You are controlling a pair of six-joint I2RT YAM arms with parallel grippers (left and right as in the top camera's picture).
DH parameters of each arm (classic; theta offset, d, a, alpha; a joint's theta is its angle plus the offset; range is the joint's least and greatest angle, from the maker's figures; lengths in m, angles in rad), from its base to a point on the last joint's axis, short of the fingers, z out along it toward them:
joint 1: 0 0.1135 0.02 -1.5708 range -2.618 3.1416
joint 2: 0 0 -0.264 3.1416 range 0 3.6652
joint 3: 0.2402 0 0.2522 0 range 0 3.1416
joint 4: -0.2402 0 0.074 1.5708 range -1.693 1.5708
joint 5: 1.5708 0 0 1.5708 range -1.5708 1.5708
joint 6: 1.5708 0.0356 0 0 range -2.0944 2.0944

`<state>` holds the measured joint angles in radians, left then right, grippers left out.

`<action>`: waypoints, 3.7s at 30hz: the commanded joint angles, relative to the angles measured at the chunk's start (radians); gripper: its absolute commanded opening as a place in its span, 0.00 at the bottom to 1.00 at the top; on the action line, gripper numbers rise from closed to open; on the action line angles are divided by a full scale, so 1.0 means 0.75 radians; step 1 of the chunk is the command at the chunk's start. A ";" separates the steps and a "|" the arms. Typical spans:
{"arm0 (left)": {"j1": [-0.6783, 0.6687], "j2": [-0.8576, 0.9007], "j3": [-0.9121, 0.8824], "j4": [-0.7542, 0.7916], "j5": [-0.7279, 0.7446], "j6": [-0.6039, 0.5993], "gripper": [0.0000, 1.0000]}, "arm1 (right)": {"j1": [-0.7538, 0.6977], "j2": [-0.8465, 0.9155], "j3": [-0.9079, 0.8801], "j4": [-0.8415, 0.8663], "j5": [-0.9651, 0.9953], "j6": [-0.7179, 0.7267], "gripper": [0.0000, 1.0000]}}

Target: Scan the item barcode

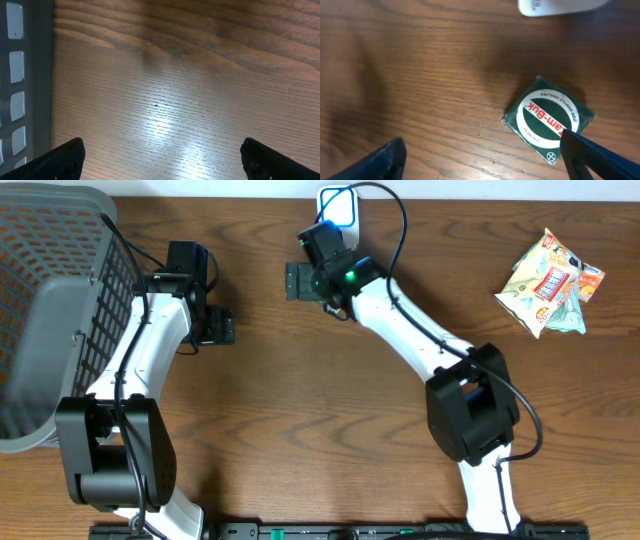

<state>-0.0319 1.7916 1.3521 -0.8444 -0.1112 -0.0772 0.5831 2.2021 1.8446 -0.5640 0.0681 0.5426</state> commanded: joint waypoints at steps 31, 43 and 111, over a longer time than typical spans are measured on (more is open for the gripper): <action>0.001 0.001 -0.004 -0.005 -0.008 0.008 0.98 | -0.057 0.198 0.004 -0.089 0.259 0.538 0.87; 0.001 0.001 -0.004 -0.005 -0.008 0.008 0.98 | -0.085 0.190 0.004 -0.123 0.260 0.261 0.73; 0.001 0.001 -0.004 -0.005 -0.008 0.008 0.98 | -0.227 0.117 0.196 -0.068 0.111 -0.262 0.59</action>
<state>-0.0319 1.7916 1.3521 -0.8444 -0.1112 -0.0772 0.4152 2.3581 1.9247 -0.6384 0.1516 0.4145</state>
